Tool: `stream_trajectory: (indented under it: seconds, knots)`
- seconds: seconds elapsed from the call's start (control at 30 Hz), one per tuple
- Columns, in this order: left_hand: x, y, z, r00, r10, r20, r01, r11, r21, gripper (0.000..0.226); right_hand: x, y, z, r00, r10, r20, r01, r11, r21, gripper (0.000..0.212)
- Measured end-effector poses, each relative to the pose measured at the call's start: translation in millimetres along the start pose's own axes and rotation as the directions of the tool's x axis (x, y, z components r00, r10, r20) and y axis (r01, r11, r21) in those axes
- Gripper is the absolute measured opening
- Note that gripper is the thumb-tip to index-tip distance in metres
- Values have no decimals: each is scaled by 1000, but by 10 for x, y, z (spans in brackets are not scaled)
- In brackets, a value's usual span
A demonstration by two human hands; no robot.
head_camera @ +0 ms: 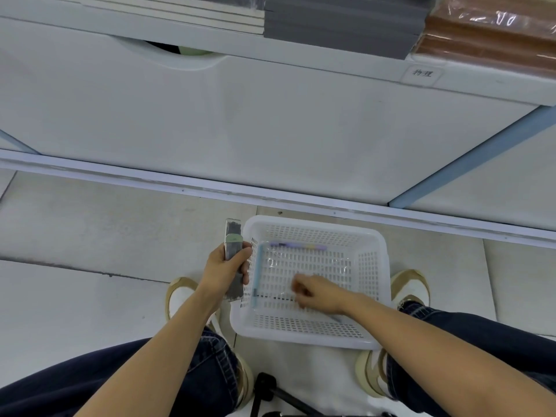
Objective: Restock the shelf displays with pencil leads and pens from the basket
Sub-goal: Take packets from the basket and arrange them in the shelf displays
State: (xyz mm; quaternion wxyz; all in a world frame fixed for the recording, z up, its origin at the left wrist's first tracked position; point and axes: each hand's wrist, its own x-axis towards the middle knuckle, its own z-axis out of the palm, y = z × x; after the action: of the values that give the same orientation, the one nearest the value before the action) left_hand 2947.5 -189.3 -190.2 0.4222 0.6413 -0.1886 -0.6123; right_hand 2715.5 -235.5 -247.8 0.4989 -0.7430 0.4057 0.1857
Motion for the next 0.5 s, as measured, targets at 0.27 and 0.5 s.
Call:
stream_trajectory:
  seconds: [0.27, 0.5]
  knots:
    - [19, -14, -20, 1000, -5, -5, 4, 1000, -31, 8, 239, -9, -271, 849, 120, -515, -109, 993, 51, 34]
    - [67, -45, -24, 999, -16, -30, 15, 1000, -14, 6, 295, 86, -90, 859, 152, -490, -223, 971, -89, 17]
